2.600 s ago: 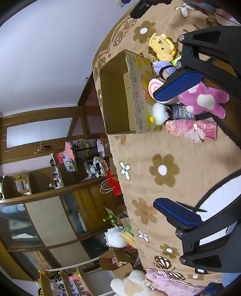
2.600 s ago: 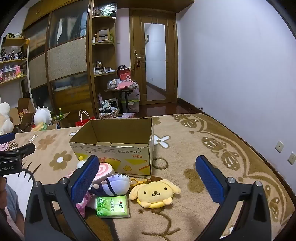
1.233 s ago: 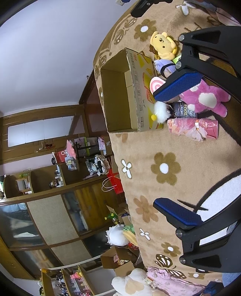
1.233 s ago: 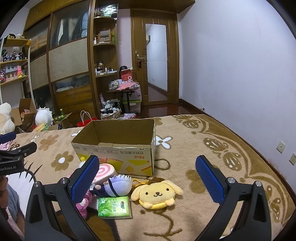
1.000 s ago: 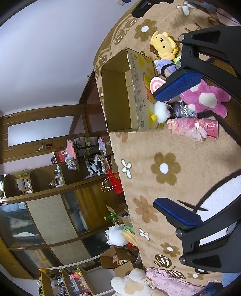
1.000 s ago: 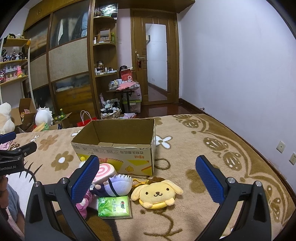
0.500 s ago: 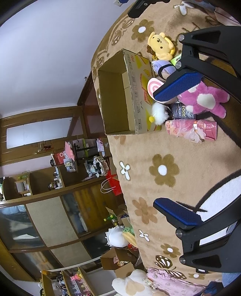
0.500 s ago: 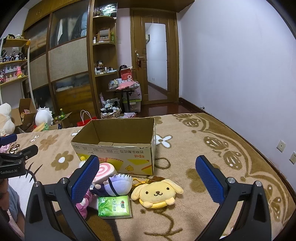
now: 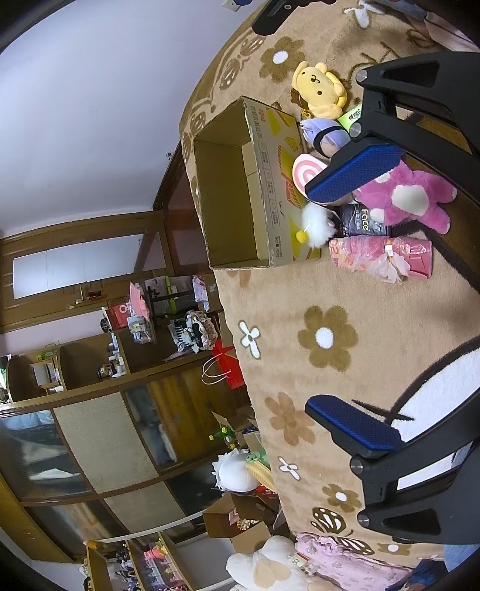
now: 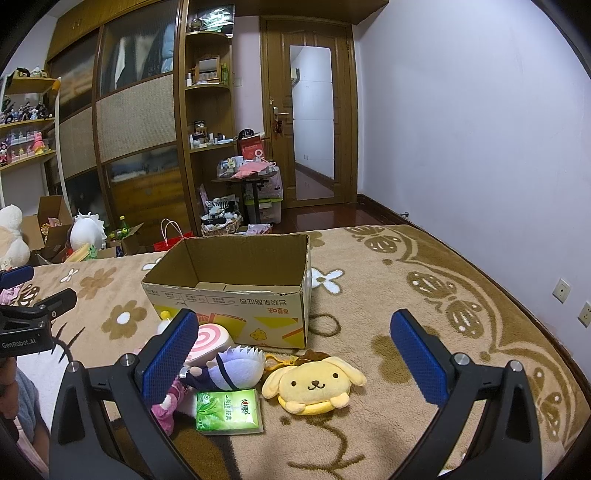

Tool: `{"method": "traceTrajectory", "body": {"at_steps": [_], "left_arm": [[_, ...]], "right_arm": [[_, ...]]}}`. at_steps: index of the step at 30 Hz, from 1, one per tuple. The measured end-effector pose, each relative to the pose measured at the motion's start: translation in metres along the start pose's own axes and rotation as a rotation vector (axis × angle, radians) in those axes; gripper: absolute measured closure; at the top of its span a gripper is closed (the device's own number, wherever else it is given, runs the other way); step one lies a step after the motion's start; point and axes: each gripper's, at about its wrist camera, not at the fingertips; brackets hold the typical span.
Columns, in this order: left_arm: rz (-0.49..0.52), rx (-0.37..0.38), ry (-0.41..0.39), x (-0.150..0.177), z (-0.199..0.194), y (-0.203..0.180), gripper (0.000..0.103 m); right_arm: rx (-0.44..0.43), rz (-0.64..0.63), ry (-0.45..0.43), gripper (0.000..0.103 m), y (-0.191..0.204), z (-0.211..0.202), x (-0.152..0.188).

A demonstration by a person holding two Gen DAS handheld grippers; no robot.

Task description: Organize soft objects

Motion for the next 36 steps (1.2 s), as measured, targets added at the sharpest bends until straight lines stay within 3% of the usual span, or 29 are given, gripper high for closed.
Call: {"method": "traceTrajectory", "body": {"at_steps": [21, 36], "left_arm": [[-0.001, 0.000, -0.002, -0.002, -0.002, 0.002, 0.000], [0.015, 0.005, 0.071, 0.002, 0.027, -0.004, 0.000]], "right_arm": [[0.000, 0.001, 0.002, 0.000, -0.001, 0.000, -0.001], [0.000, 0.035, 0.067, 0.000, -0.003, 0.014, 0.013]]}}
Point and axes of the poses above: each gripper's, at about its wrist camera, not at the fingertips, and z roughly the way its jaws point, y to its left, x to its underside, and after that the axes turned 14 degrees about -y, right-handed
